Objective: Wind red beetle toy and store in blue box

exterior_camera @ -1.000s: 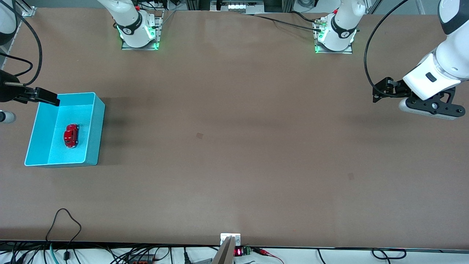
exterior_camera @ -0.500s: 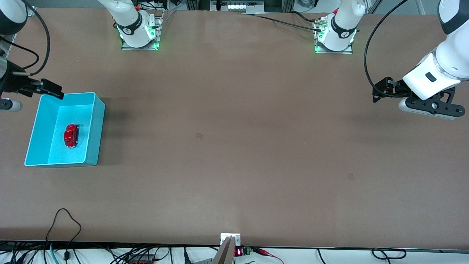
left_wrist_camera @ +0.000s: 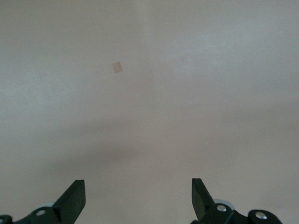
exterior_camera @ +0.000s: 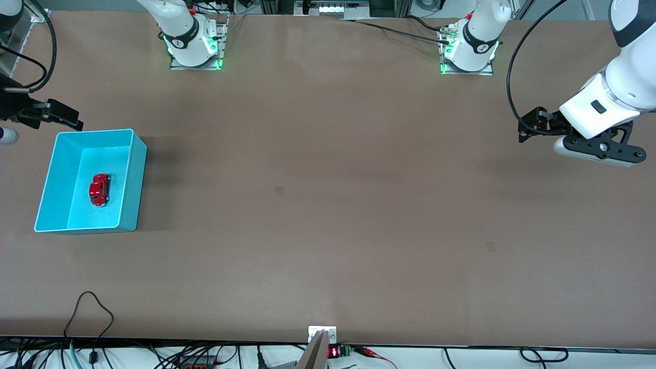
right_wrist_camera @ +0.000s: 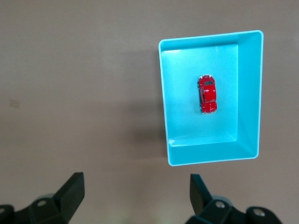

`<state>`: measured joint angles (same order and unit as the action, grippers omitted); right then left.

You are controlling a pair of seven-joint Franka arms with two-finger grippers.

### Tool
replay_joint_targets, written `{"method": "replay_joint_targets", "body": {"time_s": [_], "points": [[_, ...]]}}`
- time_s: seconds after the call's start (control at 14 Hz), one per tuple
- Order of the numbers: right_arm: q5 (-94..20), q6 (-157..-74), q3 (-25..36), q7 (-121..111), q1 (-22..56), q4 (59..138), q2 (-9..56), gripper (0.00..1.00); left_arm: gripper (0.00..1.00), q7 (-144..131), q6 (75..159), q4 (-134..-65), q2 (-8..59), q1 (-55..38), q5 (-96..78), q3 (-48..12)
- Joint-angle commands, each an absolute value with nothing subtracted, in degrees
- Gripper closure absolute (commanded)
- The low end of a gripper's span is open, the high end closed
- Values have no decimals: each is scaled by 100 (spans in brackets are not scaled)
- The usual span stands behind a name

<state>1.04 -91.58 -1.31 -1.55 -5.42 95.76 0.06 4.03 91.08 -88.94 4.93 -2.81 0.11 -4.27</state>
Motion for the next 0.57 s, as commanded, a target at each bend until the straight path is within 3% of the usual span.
{"method": "replay_joint_targets", "body": {"time_s": [0.0, 0.5], "points": [[53, -9184, -176, -211, -598, 9659, -149, 0, 0, 334, 9009, -8868, 431, -290, 123, -457], [-9, -9167, -193, -202, -598, 9659, -149, 0, 0, 334, 9009, -8868, 431, -290, 123, -457]]}}
